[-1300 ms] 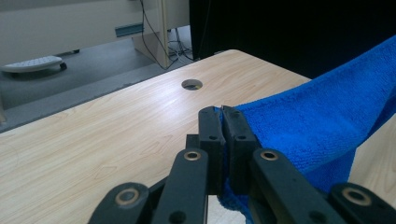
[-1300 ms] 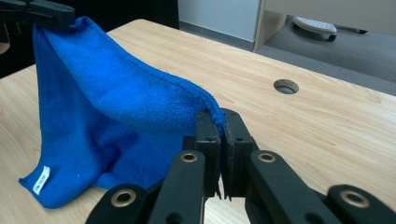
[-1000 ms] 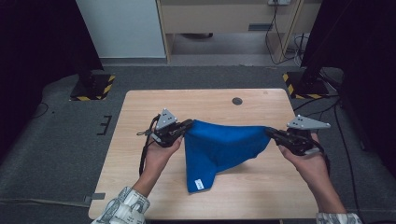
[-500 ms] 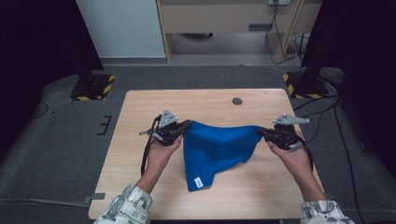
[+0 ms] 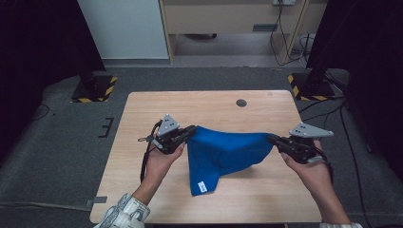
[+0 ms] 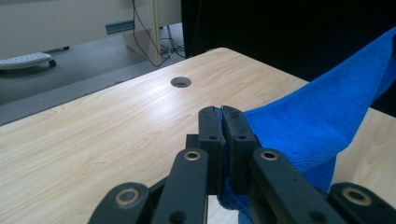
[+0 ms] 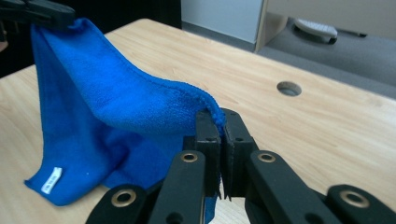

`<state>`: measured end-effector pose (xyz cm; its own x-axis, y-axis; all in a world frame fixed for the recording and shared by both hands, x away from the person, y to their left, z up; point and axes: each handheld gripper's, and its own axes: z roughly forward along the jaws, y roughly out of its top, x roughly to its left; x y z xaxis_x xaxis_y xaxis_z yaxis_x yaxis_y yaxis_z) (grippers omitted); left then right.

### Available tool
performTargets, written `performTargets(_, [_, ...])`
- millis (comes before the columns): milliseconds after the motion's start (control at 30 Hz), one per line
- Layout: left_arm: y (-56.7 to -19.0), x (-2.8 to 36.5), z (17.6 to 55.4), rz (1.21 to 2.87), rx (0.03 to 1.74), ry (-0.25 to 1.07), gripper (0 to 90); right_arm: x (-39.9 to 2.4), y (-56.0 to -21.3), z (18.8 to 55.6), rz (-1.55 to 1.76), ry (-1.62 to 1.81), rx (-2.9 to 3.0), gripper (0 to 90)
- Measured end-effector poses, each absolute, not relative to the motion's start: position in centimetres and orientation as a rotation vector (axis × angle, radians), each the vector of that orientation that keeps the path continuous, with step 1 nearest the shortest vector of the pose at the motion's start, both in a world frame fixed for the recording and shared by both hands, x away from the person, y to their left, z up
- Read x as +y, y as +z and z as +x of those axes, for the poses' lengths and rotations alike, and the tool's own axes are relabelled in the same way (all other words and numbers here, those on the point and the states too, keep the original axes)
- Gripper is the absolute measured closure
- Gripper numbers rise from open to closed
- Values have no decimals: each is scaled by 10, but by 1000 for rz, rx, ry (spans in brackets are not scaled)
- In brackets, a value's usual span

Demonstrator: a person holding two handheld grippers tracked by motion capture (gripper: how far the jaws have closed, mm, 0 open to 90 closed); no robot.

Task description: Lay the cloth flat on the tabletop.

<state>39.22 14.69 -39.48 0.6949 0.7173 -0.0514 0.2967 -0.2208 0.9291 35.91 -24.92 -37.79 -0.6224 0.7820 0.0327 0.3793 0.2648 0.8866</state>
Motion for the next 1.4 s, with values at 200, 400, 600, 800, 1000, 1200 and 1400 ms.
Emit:
performTargets(200, [-390,142,407,1804,839,458,868,-249,-363,366,1049,1297,2127,871])
performTargets(400, [-411,137,437,1822,889,470,867,-243,-391,406,1094,1238,2166,870])
performTargets(600, [-421,137,460,1827,927,498,868,-239,-418,442,1154,1195,2183,870])
performTargets(800, [-427,140,483,1841,967,503,868,-229,-436,472,1209,1176,2186,870])
performTargets(1000, [-438,141,495,1870,996,506,868,-217,-452,491,1251,1143,2194,870])
performTargets(1200, [-446,148,504,1857,1047,509,867,-205,-461,505,1267,1108,2203,869])
performTargets(1400, [-453,156,515,1865,1066,517,868,-196,-467,520,1300,1073,2202,869])
